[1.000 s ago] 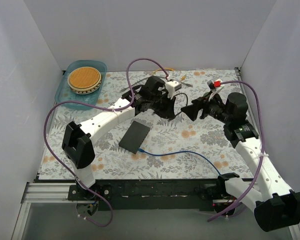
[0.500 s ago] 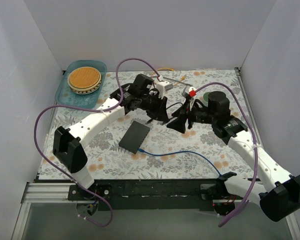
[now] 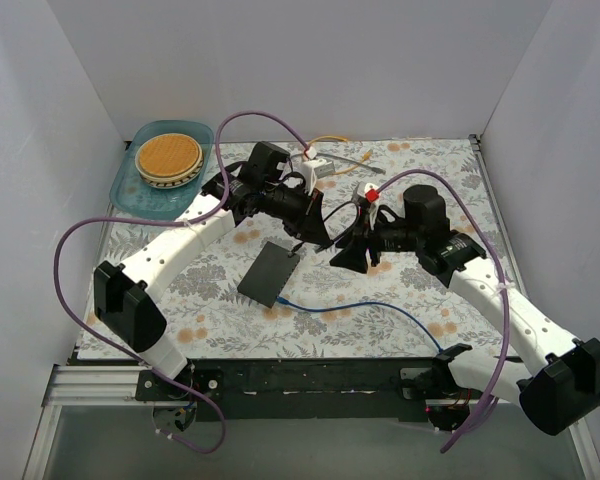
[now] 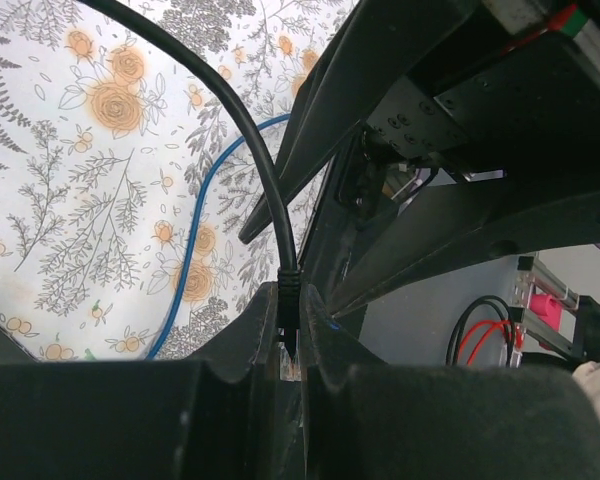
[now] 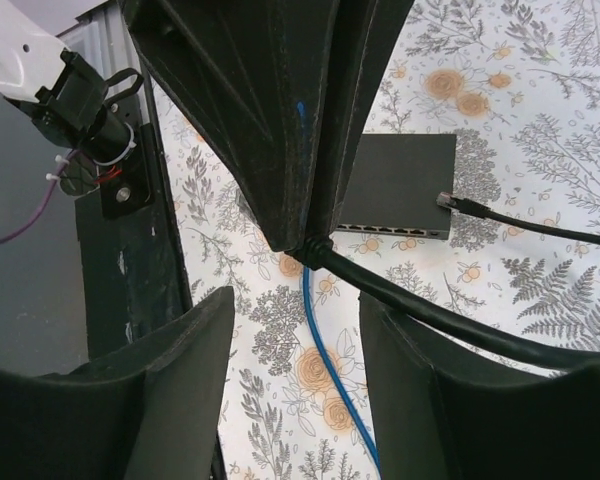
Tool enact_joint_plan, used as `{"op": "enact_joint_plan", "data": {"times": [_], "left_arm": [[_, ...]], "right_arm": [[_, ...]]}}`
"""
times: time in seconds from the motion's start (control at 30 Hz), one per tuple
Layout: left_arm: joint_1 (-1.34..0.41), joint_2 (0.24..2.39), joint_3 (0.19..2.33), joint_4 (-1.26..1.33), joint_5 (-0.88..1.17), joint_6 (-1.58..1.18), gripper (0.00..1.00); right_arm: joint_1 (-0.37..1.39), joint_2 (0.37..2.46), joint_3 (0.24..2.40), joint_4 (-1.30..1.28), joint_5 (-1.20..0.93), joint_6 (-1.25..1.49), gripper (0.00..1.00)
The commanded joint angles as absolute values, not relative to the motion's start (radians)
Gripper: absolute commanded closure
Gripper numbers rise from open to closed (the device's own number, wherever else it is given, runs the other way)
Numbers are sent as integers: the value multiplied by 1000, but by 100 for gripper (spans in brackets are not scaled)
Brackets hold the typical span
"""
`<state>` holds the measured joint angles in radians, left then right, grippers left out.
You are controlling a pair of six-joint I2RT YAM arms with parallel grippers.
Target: Insert the plug into the switch port
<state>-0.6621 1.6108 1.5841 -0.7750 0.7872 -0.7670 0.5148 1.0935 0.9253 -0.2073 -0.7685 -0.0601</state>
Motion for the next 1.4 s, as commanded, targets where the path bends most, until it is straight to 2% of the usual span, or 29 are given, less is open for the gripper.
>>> {"op": "enact_joint_plan", "data": {"times": [0.0,0.13,0.23,0.37,0.47,0.7,0.93,1.03,1.13,1.17,1.23,1.27,1.3,1.37], "left_arm": [[-667,1603,1621,-813,893,-738,100],[-664,1623,1638,-839,839,-732,100],[-657,1643,1641,-856,807,-739,100],[-653,1663,1651,-868,834,-735,100],[-653,1674,1663,-876,853,-730,100],[-653,1680,1683,-894,933,-713,100],[-653,1680,1683,-902,992,-704,100],[-653,1680,1686,-904,991,-704,100],[-653,1667,1675,-868,983,-727,100],[-653,1654,1671,-855,980,-732,100],[-653,1640,1654,-815,950,-745,100],[-653,1626,1649,-804,936,-752,99],[-652,1621,1644,-787,924,-755,98],[-650,1605,1631,-770,866,-768,93]], "right_arm": [[537,1097,982,-189,-766,-81,41],[538,1088,1011,-242,-765,-106,42],[540,1068,1035,-285,-762,-132,39],[540,1028,1037,-288,-738,-155,24],[540,1023,1034,-278,-742,-166,19],[540,1048,1025,-259,-749,-178,19],[546,1072,1000,-226,-767,-160,23],[558,1092,1002,-222,-785,-149,29],[568,1112,1002,-225,-785,-143,41],[572,1124,1002,-227,-784,-141,59],[572,1135,1005,-236,-778,-133,77],[574,1144,1008,-238,-763,-129,95],[572,1149,1008,-239,-752,-123,99],[572,1154,1009,-238,-720,-118,99]]}}
